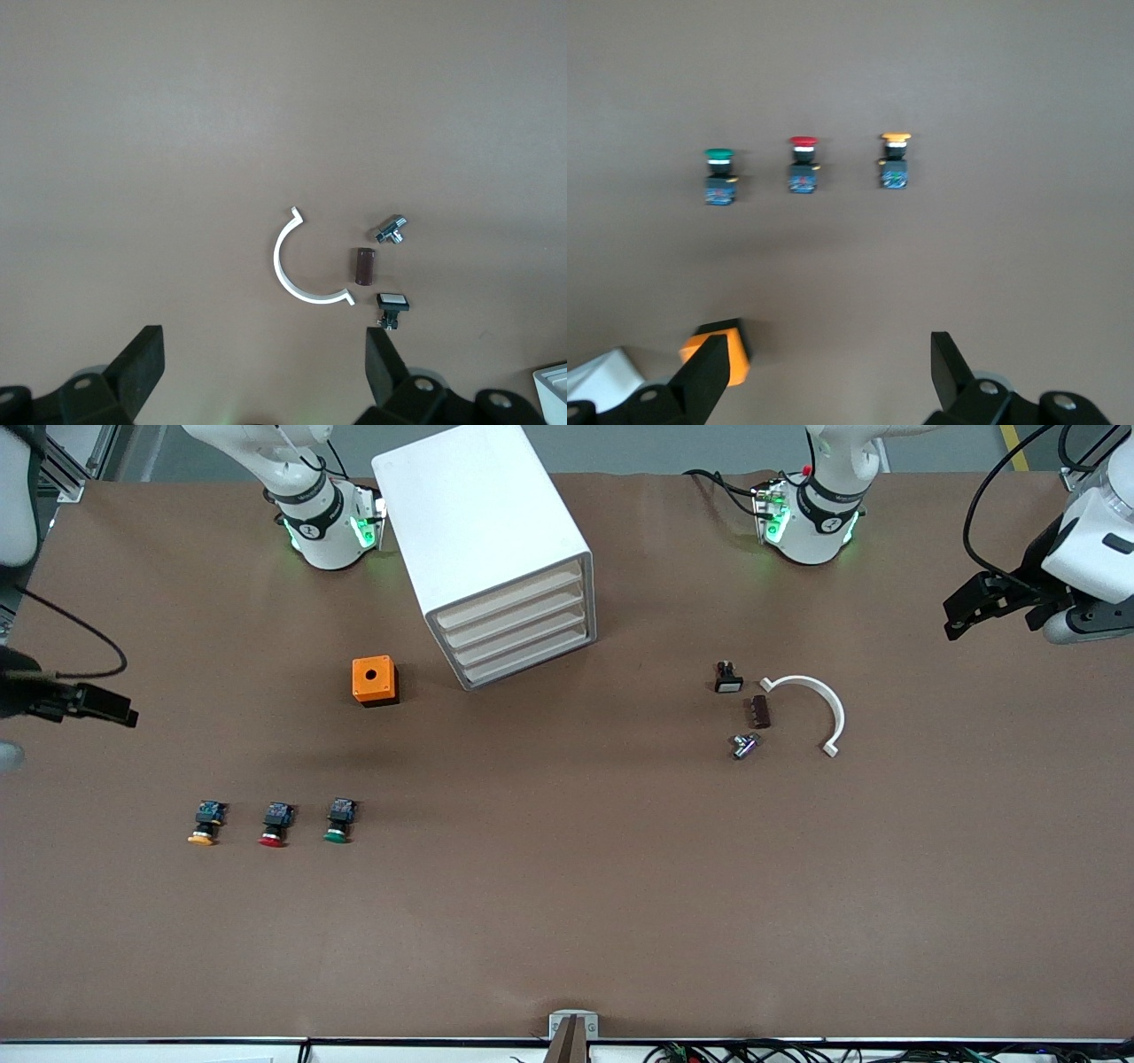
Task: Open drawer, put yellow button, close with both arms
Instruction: 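Lower the right gripper onto the yellow button while the left gripper reaches inward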
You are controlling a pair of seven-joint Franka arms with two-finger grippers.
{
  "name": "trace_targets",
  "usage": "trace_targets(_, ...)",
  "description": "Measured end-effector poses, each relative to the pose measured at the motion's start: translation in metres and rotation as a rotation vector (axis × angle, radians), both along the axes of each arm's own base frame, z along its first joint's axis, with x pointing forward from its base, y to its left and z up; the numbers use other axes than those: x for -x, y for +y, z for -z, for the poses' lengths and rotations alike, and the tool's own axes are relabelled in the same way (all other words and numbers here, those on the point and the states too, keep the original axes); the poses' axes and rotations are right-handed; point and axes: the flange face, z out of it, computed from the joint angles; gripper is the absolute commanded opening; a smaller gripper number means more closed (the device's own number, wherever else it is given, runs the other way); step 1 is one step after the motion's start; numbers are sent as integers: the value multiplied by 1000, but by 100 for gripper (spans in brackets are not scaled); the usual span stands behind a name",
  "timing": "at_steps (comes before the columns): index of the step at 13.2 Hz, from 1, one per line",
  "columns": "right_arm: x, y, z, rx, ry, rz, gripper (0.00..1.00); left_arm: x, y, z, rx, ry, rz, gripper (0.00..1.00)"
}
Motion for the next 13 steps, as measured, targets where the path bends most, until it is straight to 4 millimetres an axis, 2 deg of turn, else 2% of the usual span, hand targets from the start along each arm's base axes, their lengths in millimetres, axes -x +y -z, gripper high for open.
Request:
trace_targets(3, -20, -52, 85, -6, 29, 19, 100, 0, 0, 0, 0, -1, 1, 100)
trace_targets(5, -28, -65, 141, -8, 42, 28, 100, -2, -2, 3, 1, 6, 5, 100)
trace_targets(7, -31, -67, 187, -6, 39, 27, 100, -9, -6, 12, 2, 21, 14, 100)
trace_targets(9, -31, -66, 222, -3, 26, 23, 100, -16, -12, 22, 7, 40, 26, 100)
trace_targets(11, -32, -66, 247, 1, 10, 20, 100, -23, -16, 34, 16, 64, 33, 100)
trace_targets(13, -33, -65, 269, 5, -9, 17, 100, -40, -16, 64, 25, 116, 35, 100)
